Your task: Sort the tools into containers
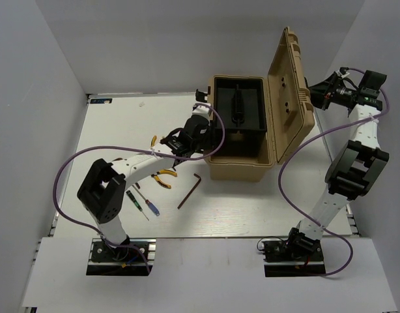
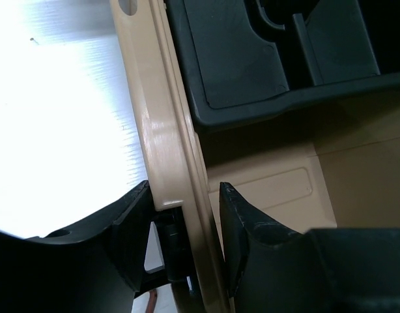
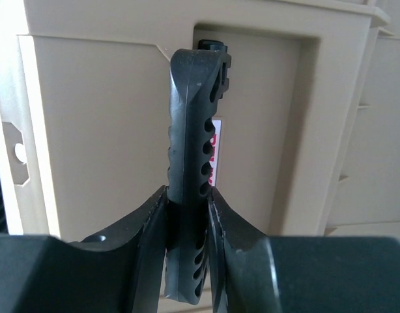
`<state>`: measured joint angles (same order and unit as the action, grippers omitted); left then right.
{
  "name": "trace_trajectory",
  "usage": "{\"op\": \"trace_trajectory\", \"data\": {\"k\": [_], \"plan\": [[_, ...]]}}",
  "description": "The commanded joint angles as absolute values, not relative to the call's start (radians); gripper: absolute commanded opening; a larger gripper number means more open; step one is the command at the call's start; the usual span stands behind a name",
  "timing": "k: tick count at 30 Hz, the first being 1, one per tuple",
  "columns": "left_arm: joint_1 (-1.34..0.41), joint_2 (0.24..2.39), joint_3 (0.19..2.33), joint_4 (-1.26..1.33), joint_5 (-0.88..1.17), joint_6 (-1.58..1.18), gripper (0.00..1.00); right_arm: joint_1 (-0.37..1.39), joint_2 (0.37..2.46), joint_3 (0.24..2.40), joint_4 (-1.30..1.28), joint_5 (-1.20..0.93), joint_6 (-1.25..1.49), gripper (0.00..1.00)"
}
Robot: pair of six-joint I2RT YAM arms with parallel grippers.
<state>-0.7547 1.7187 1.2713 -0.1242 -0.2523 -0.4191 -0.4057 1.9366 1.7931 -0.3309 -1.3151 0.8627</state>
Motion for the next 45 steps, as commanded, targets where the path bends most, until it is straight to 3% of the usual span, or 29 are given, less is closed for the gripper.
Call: {"op": "trace_trajectory", "data": {"k": [1,7,13,16,17,20,25,31,40,45], "plan": [[-0.732,1.643,1.238,-0.258,-0.296,-0.377,0.53,-0.48,1.901,1.809,-0.015,-1.368,0.929,0.0],[-0.732,1.634,1.217,-0.249,-0.296,-0.387,0.55,-0.48,1.957,1.683,0.489,-1.433,1.29,0.0],[-0.732,1.623,1.204,-0.238,-0.307,-0.387,0.61,-0.483,2.169,1.756,1.341,-1.44,2.007,0.0],[-0.732,1.623,1.204,-0.238,-0.307,-0.387,0.64,-0.483,2.175,1.733,1.356,-1.457,2.009,0.15],[-0.732,1.632,1.204,-0.238,-0.307,-0.387,0.66,-0.483,2.177,1.739,1.389,-1.457,2.037,0.25],[-0.732,1.641,1.224,-0.238,-0.307,-0.387,0.67,-0.486,2.187,1.758,1.425,-1.468,2.075,0.44],[-0.732,1.641,1.224,-0.247,-0.298,-0.387,0.68,-0.489,2.177,1.772,1.436,-1.476,2.094,0.62],[-0.732,1.641,1.224,-0.247,-0.298,-0.396,0.68,-0.489,2.145,1.779,1.457,-1.506,2.111,0.65],[-0.732,1.641,1.272,-0.265,-0.265,-0.387,0.86,-0.492,2.125,1.792,1.508,-1.601,2.176,0.7],[-0.732,1.641,1.304,-0.274,-0.23,-0.377,0.88,-0.495,2.122,1.786,1.548,-1.655,2.229,0.7]]}}
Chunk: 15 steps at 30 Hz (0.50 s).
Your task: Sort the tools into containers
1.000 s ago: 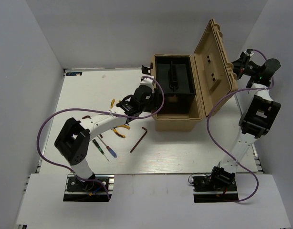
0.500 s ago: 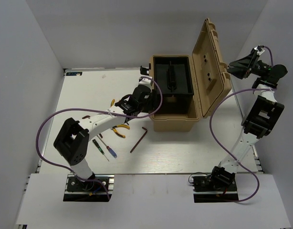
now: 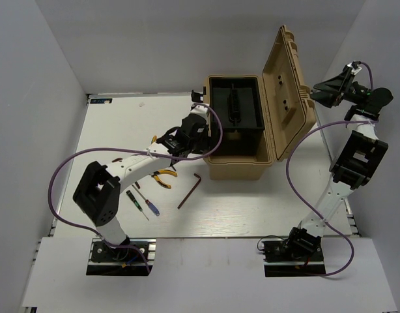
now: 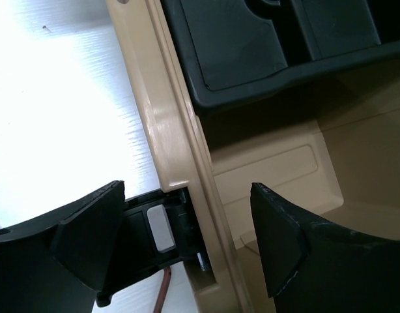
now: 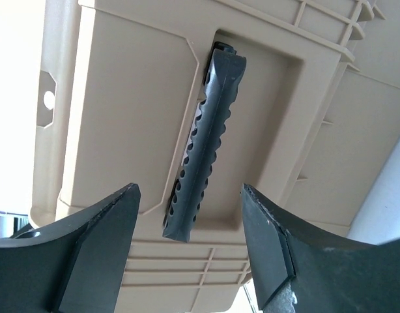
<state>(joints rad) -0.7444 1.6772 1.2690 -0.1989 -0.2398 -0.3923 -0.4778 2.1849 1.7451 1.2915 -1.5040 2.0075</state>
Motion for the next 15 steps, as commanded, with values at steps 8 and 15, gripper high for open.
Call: {"op": "trace_trajectory", "data": {"k": [8,15], "plan": [[-0.732,1.586,1.324,-0.284,-0.212,-0.368,0.92,-0.514,2.095,1.79,1.549,-1.661,2.244,0.7],[-0.732,1.554,1.333,-0.313,-0.212,-0.359,0.98,-0.532,2.048,1.798,1.548,-1.661,2.263,0.7]]}}
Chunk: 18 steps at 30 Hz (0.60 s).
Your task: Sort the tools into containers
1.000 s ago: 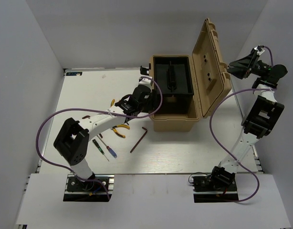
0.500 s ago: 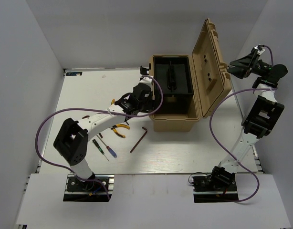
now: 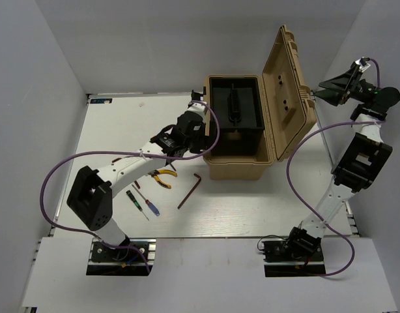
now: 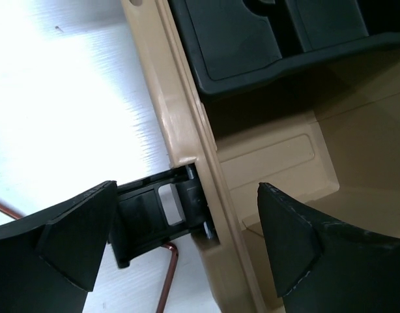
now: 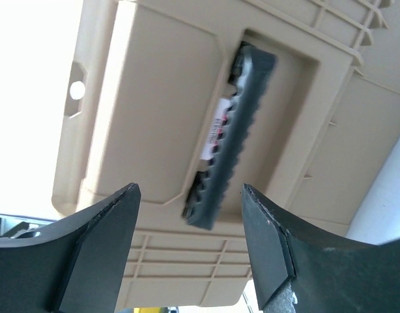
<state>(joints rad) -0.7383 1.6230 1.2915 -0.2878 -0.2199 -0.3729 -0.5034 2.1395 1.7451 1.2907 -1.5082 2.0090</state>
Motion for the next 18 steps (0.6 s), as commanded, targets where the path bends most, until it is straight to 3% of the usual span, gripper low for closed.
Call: {"op": "trace_trajectory", "data": {"k": [1,12,18], "plan": [[-0.732,1.545,1.333,-0.313,-0.212,-0.359,0.98,-0.534,2.028,1.798,1.548,-1.664,2.266,0.7],[-0.732,1.416,1.312,-0.354,-0.224,-0.341,1.0,-0.558,1.82,1.818,1.548,-1.663,2.272,0.7],[-0.732,1.255,1.224,-0.364,-0.334,-0.322,1.0,-0.587,1.636,1.818,1.551,-1.663,2.26,0.7]]}}
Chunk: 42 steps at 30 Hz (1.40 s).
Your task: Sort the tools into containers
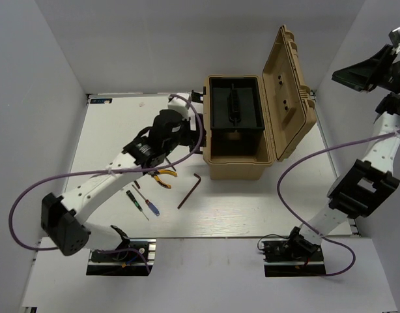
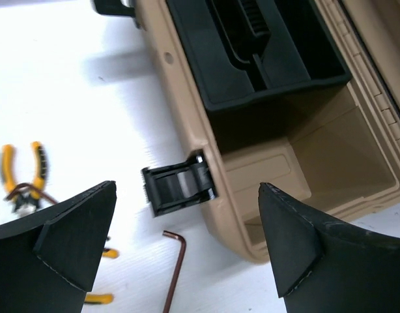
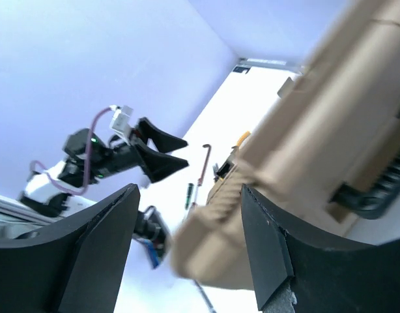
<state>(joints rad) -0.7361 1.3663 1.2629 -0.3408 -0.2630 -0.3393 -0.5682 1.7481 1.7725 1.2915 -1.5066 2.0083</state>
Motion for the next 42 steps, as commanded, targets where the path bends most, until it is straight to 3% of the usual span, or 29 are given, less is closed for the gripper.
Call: {"op": "trace_trajectory", "data": {"k": [1,14,18,21,23,24,25,26,28,29,30,32,35,36,37,38,39,42], "plan": [[-0.732,1.234,1.212,-0.364,-0.344,-0.312,1.0,-0.592,1.62,1.821,1.549,-1.663,2.258,0.7],[-0.732,1.063,1.062,-0.374,-0.399,-0.284,1.0,-0.885,1.295,2.036,1.536,-1.664,2.192,0.7],[-0.732,1.045,1.031,-0.374,-0.399,-0.284,1.0,-1.023,1.096,1.89,1.335,-1.663,1.919,0.7],[-0.732,1.034,1.031,-0.374,-0.399,-0.284,1.0,-1.138,0.956,1.771,1.134,-1.608,1.554,0.7],[-0.732,1.023,1.031,-0.383,-0.408,-0.284,1.0,-1.21,0.855,1.775,0.53,-1.478,0.937,0.7],[-0.732,1.014,1.031,-0.383,-0.408,-0.284,1.0,-1.222,0.836,1.84,0.224,-1.386,0.656,0.78],[-0.732,1.014,1.031,-0.393,-0.408,-0.284,1.0,-1.226,0.831,1.946,-0.604,-1.229,0.37,0.81],[-0.732,1.002,1.031,-0.393,-0.417,-0.284,1.0,-1.271,0.822,1.98,-0.518,-1.08,0.342,0.81],[-0.732,0.988,1.031,-0.402,-0.428,-0.273,1.0,-1.264,0.85,1.951,-0.272,-1.107,0.496,0.8],[-0.732,0.977,1.031,-0.402,-0.437,-0.273,1.0,-1.272,0.918,2.118,-0.331,-1.133,0.549,0.8],[-0.732,0.977,1.031,-0.402,-0.437,-0.273,1.0,-1.293,0.977,2.14,-0.348,-1.128,0.589,0.8],[-0.732,0.954,1.031,-0.411,-0.469,-0.273,1.0,-1.292,0.991,2.062,-0.187,-1.088,0.763,0.81],[-0.732,0.954,0.997,-0.4,-0.526,-0.273,1.0,-1.293,1.011,2.043,-0.27,-0.954,0.727,0.82],[-0.723,0.974,0.997,-0.4,-0.544,-0.273,1.0,-1.296,1.002,2.013,-0.271,-0.913,0.745,0.79],[-0.723,0.997,0.997,-0.426,-0.579,-0.287,1.0,-1.296,0.993,2.013,-0.279,-0.885,0.732,0.7],[-0.713,1.026,0.997,-0.44,-0.594,-0.297,1.0,-1.302,0.967,2.008,-0.329,-0.846,0.712,0.28],[-0.713,1.057,0.997,-0.44,-0.604,-0.314,1.0,-1.307,0.941,1.984,-0.322,-0.753,0.68,0.02],[-0.669,1.181,1.035,-0.462,-0.572,-0.342,0.88,-1.318,0.926,1.997,-0.287,-0.747,0.716,0.0]]}}
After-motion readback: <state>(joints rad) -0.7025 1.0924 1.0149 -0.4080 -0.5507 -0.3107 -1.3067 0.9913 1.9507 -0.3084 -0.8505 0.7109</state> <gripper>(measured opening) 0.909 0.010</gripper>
